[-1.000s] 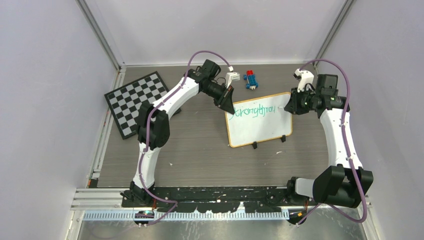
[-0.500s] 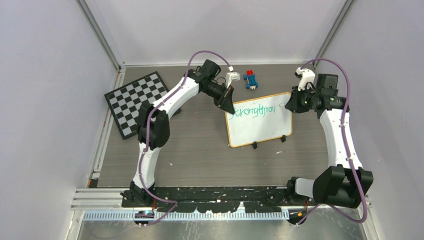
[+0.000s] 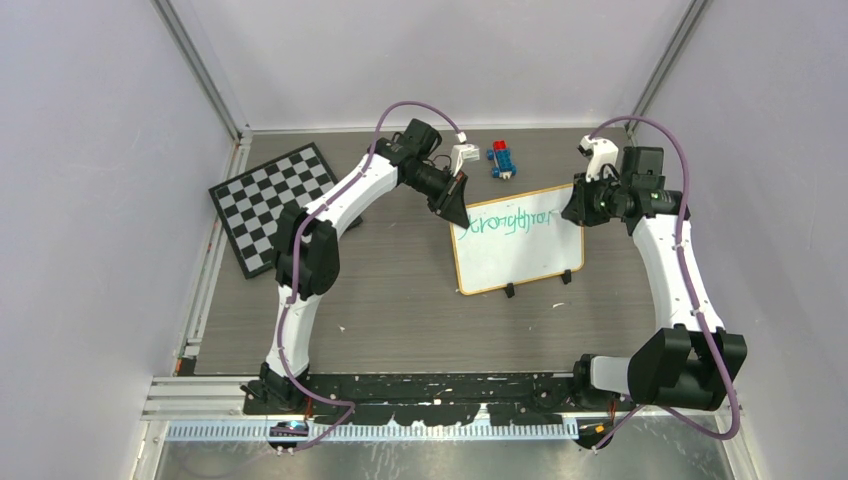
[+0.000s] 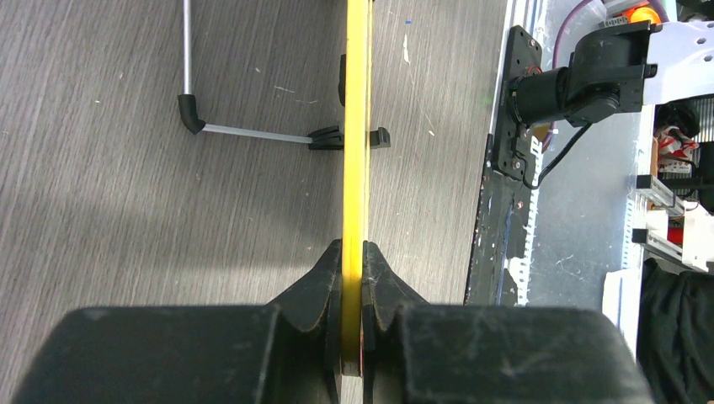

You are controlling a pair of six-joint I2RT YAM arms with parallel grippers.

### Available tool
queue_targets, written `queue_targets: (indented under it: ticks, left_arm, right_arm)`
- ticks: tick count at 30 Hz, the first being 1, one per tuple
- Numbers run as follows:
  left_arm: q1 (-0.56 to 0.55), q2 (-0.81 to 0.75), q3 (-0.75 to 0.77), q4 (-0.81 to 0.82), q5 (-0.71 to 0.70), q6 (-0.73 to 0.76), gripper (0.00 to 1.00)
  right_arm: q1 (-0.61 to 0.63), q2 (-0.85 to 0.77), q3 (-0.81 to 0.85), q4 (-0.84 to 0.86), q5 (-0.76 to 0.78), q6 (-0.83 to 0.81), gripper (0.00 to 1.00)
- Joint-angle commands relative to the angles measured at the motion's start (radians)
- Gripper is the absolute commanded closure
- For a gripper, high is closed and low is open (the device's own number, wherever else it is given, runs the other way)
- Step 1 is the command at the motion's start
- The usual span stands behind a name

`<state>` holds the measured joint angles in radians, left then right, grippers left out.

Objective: Write a sentence on the whiteboard

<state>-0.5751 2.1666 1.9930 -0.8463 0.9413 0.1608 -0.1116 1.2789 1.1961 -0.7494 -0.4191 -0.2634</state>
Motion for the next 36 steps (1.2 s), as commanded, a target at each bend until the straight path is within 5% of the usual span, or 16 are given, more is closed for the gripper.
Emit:
queue_targets:
  ticks: [1,36]
  left_arm:
    - [-0.017,0.002,0.006,-0.004,-0.05,0.039,1.0]
    - [-0.016,0.002,0.004,-0.004,-0.049,0.041,1.0]
  right_arm:
    - [0.009,-0.001,0.013,0.02,0.026,-0.019,1.0]
    - [0.007,-0.009,0.046,0.02,0.08,-0.025,1.0]
